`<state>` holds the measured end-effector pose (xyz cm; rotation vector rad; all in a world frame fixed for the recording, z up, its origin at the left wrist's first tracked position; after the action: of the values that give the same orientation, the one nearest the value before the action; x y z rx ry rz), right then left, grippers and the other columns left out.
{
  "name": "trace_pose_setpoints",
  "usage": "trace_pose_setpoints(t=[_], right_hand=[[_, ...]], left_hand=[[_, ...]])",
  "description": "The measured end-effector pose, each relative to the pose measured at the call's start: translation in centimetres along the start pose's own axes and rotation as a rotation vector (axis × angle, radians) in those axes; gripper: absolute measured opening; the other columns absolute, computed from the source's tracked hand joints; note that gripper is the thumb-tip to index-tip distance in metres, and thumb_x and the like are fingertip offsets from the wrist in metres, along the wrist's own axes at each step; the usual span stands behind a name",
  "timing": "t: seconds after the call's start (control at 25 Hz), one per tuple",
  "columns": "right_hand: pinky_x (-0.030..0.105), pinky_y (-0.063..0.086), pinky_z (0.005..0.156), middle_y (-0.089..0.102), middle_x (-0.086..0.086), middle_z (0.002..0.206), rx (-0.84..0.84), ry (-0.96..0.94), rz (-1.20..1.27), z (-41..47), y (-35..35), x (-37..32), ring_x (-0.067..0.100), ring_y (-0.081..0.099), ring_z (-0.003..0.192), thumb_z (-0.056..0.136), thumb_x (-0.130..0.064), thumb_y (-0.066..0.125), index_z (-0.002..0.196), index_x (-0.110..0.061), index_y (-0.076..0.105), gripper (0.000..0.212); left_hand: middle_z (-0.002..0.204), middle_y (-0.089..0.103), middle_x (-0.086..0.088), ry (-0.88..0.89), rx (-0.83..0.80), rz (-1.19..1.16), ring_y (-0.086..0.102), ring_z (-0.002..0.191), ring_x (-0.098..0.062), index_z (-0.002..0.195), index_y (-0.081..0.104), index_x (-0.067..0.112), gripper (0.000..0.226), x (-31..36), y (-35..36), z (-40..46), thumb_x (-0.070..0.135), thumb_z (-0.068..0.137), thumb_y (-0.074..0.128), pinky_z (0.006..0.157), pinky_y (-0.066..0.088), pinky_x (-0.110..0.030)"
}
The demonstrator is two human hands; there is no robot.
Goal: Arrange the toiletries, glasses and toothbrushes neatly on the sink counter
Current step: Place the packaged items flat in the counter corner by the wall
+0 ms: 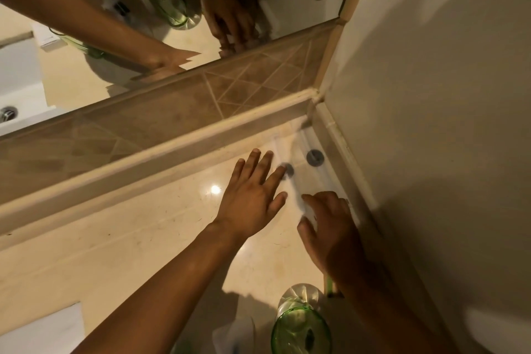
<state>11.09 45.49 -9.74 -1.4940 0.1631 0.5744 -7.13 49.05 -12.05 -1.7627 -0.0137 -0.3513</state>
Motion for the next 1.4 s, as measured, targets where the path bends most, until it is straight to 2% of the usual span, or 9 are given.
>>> trace_pose_setpoints(t=[0.12,0.2,0.84,1.0,1.08,1.12,1.24,1.32,1.4], right_hand=[[0.031,0.056,0.086,0.062,0.002,0.124,-0.207,0.045,-0.051,0.1,1.0,-1.2,0.018,0.058,0.106,0.086,-0.027,0.067,0.131,-0.020,0.060,0.046],[0.029,0.054,0.087,0.059,0.001,0.127,-0.248,0.046,-0.029,-0.1,1.5,-1.6,0.017,0.056,0.109,0.088,-0.026,0.063,0.135,-0.021,0.055,0.048],[0.031,0.055,0.093,0.053,0.001,0.138,-0.252,0.116,0.000,-0.3,2.4,-0.8,0.017,0.052,0.120,0.087,-0.029,0.065,0.138,-0.022,0.053,0.053],[0.030,0.056,0.095,0.044,-0.003,0.142,-0.240,0.175,0.135,-0.9,1.5,-0.7,0.014,0.050,0.125,0.089,-0.026,0.066,0.136,-0.027,0.049,0.050],[0.028,0.056,0.091,0.048,-0.004,0.133,-0.194,0.176,0.227,-1.7,0.4,-0.4,0.012,0.056,0.113,0.091,-0.023,0.064,0.128,-0.027,0.054,0.039],[0.028,0.057,0.088,0.053,-0.004,0.126,-0.161,0.148,0.282,-2.3,-0.1,-0.2,0.011,0.059,0.104,0.093,-0.020,0.062,0.123,-0.024,0.058,0.031],[0.030,0.058,0.081,0.067,-0.004,0.107,-0.122,0.085,0.386,-4.6,-1.5,0.6,0.009,0.064,0.093,0.096,-0.017,0.056,0.111,-0.016,0.067,0.019],[0.027,0.056,0.079,0.070,-0.008,0.103,-0.189,0.193,0.376,-6.4,-2.4,1.0,0.006,0.064,0.088,0.096,-0.017,0.056,0.109,-0.019,0.070,0.019],[0.017,0.051,0.076,0.071,-0.007,0.098,-0.278,0.262,0.382,-8.2,-3.2,1.1,0.004,0.064,0.083,0.094,-0.012,0.058,0.107,-0.020,0.071,0.020]], left_hand=[[0.169,0.019,-0.009,-0.003,-0.027,0.025,0.005,0.158,-0.033,0.157,0.031,0.030,0.066,-0.1,-0.2,0.2,0.062,0.099,0.033,0.126,0.009,-0.053],[0.168,0.023,-0.011,-0.011,-0.012,0.030,0.008,0.157,-0.034,0.156,0.034,0.029,0.068,0.1,-0.2,0.3,0.062,0.097,0.037,0.127,0.009,-0.053],[0.170,0.015,-0.012,-0.036,-0.027,-0.007,0.004,0.158,-0.031,0.158,0.026,0.026,0.071,0.6,0.8,1.1,0.061,0.097,0.039,0.126,0.001,-0.051],[0.167,0.023,-0.012,-0.052,0.083,-0.148,0.016,0.156,-0.030,0.155,0.033,0.021,0.067,1.5,0.0,0.0,0.052,0.098,0.049,0.126,0.014,-0.050],[0.154,0.044,-0.013,-0.055,0.178,-0.318,0.037,0.145,-0.029,0.146,0.046,0.017,0.055,2.0,-1.3,-1.7,0.041,0.098,0.057,0.119,0.031,-0.042],[0.142,0.055,-0.011,-0.086,0.225,-0.425,0.050,0.132,-0.026,0.137,0.055,0.015,0.045,2.1,-2.1,-2.8,0.035,0.097,0.058,0.110,0.041,-0.035],[0.103,0.070,0.007,-0.362,0.277,-0.780,0.065,0.093,-0.003,0.104,0.070,0.022,0.014,3.1,-4.1,-7.2,0.022,0.099,0.057,0.079,0.047,-0.015],[0.086,0.071,0.015,-0.568,0.266,-0.982,0.065,0.077,0.003,0.088,0.068,0.027,0.021,4.1,-4.2,-11.1,0.012,0.098,0.057,0.070,0.045,-0.008],[0.079,0.072,0.013,-0.707,0.265,-1.114,0.068,0.074,-0.005,0.083,0.070,0.027,0.027,5.0,-3.3,-15.2,0.008,0.097,0.056,0.072,0.050,-0.017]])
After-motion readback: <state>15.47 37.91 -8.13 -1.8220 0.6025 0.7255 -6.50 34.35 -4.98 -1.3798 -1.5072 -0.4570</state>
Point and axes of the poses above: each hand's wrist, its own z-axis towards the middle knuckle, its own y-axis out of the palm, x = y × z, the point moved 3 cm from there along z, towards the middle knuckle
